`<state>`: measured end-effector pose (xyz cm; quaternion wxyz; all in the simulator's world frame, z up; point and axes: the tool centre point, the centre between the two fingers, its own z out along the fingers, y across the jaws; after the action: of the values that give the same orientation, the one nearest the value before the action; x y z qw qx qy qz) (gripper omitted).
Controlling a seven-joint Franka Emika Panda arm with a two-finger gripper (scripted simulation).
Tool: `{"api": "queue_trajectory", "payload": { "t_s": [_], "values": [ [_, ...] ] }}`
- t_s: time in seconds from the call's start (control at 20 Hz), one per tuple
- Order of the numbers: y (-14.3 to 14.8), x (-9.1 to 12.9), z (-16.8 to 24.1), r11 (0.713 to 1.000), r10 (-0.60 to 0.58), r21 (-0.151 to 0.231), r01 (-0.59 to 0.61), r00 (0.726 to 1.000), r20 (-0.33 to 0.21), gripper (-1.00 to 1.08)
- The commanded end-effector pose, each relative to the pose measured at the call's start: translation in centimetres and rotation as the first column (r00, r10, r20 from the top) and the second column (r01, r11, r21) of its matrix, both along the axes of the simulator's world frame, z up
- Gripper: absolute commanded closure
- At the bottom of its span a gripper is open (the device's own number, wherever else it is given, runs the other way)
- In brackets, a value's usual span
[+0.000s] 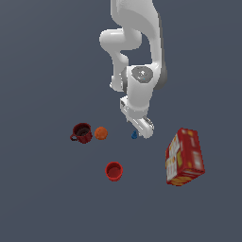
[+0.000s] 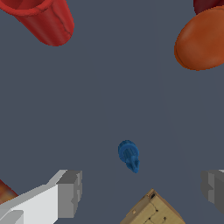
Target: Pick up a designated object from a clutter of objects.
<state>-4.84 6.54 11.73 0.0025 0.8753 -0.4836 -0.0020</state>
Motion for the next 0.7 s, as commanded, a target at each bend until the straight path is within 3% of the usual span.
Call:
{"api": "queue_trajectory", "payload": {
  "t_s": [0.0, 0.65],
  "values": [
    [0.3, -0.3, -0.7, 0.999, -0.047, 0.000, 0.047, 0.999, 0.002, -0.92],
    [1.0, -1.3, -2.5, 0.988, -0.157, 0.002, 0.157, 0.988, 0.006, -0.92]
  ]
}}
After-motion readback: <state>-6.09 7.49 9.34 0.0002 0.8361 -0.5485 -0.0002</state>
